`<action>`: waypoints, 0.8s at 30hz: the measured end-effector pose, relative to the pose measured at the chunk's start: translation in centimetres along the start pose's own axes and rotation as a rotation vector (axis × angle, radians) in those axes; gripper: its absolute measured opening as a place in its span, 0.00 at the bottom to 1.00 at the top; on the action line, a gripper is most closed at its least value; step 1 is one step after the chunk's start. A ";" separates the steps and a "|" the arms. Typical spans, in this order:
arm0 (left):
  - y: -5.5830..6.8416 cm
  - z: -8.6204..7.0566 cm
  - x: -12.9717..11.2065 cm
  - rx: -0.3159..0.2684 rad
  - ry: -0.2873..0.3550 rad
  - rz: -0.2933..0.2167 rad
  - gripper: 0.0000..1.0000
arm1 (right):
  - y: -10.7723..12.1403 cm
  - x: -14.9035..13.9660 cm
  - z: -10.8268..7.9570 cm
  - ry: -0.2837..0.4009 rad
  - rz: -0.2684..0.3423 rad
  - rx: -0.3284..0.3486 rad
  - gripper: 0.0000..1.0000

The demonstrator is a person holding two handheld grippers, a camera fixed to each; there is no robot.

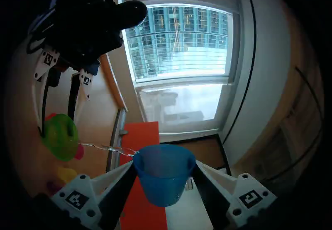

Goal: Pour water

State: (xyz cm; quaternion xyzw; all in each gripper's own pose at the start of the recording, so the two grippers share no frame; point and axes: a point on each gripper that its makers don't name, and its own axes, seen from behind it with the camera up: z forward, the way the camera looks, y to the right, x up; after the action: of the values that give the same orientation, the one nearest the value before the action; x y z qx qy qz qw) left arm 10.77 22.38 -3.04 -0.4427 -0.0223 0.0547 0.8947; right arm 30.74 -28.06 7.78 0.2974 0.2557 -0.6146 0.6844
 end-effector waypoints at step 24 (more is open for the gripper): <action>0.0 -0.1 0.0 0.000 0.008 -0.002 0.82 | 0.6 0.7 0.1 0.009 -0.106 -0.021 0.89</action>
State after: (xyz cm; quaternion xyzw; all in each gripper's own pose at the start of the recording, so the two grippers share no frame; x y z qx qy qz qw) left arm 10.81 22.29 -3.06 -0.4430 -0.0192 0.0519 0.8948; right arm 31.40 -28.55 7.40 0.2790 0.2808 -0.6459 0.6528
